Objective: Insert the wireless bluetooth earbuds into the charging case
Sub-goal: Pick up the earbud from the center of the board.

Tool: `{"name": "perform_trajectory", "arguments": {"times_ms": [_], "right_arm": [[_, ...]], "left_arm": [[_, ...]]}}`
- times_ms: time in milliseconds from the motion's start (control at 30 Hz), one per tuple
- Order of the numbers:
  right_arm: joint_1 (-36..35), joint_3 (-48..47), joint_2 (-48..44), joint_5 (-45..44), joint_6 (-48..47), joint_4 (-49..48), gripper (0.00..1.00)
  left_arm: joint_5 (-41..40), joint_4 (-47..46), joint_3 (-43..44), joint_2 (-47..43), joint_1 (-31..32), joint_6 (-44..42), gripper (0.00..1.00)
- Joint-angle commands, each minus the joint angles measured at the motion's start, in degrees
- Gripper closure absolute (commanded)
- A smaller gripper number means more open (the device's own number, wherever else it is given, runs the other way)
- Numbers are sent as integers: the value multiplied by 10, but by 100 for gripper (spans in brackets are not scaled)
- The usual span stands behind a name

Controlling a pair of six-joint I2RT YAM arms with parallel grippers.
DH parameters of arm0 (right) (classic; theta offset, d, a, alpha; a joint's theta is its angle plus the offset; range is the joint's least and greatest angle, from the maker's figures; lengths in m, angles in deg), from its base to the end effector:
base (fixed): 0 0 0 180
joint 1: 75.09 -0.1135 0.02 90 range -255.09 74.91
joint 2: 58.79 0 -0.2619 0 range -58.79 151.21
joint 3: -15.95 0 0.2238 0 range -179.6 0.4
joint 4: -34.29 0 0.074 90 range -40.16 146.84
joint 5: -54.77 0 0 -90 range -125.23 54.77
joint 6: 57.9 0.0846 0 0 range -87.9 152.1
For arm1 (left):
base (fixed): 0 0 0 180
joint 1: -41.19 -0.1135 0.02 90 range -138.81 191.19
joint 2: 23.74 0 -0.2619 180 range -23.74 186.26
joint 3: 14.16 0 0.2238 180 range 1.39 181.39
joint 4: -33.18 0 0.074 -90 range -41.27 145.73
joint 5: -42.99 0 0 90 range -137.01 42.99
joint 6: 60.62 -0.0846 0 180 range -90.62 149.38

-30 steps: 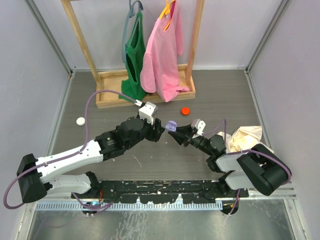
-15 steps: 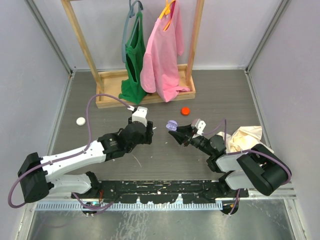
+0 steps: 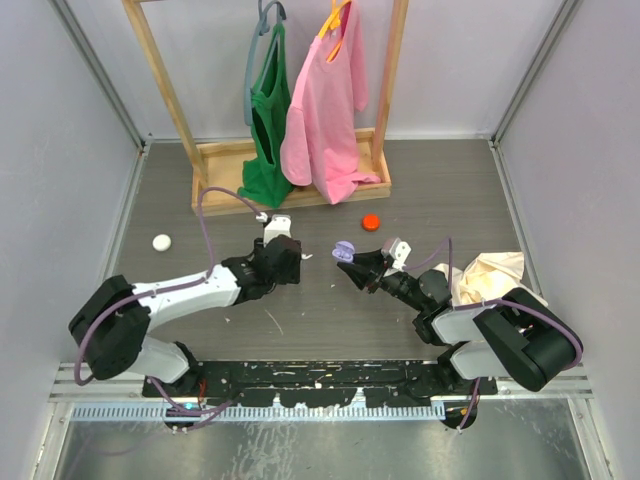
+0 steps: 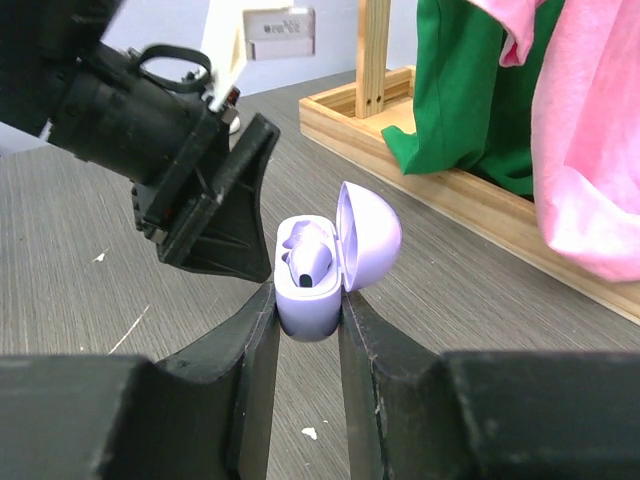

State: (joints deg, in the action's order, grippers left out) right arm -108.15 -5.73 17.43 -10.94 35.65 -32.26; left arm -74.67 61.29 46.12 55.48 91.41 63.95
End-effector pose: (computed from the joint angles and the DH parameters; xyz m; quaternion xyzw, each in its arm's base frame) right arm 0.1782 0.1575 0.2170 -0.3148 0.5532 0.3643 0.6798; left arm 0.2120 -0.1933 0.1891 0.0363 0.9071 -0.0754 0.4125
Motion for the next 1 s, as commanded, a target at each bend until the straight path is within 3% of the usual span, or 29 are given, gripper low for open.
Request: {"name": "perform_trajectory", "arguments": {"times_ms": [0, 467, 967], "right_arm": [[-3, -11, -7, -5, -9, -30, 99], [-3, -13, -2, -8, -8, -27, 99], [-3, -16, 3, -5, -7, -25, 99]], "left_arm": [[-3, -46, 14, 36, -14, 15, 41], [7, -65, 40, 126, -39, 16, 41], [-5, -29, 32, 127, -44, 31, 45]]}}
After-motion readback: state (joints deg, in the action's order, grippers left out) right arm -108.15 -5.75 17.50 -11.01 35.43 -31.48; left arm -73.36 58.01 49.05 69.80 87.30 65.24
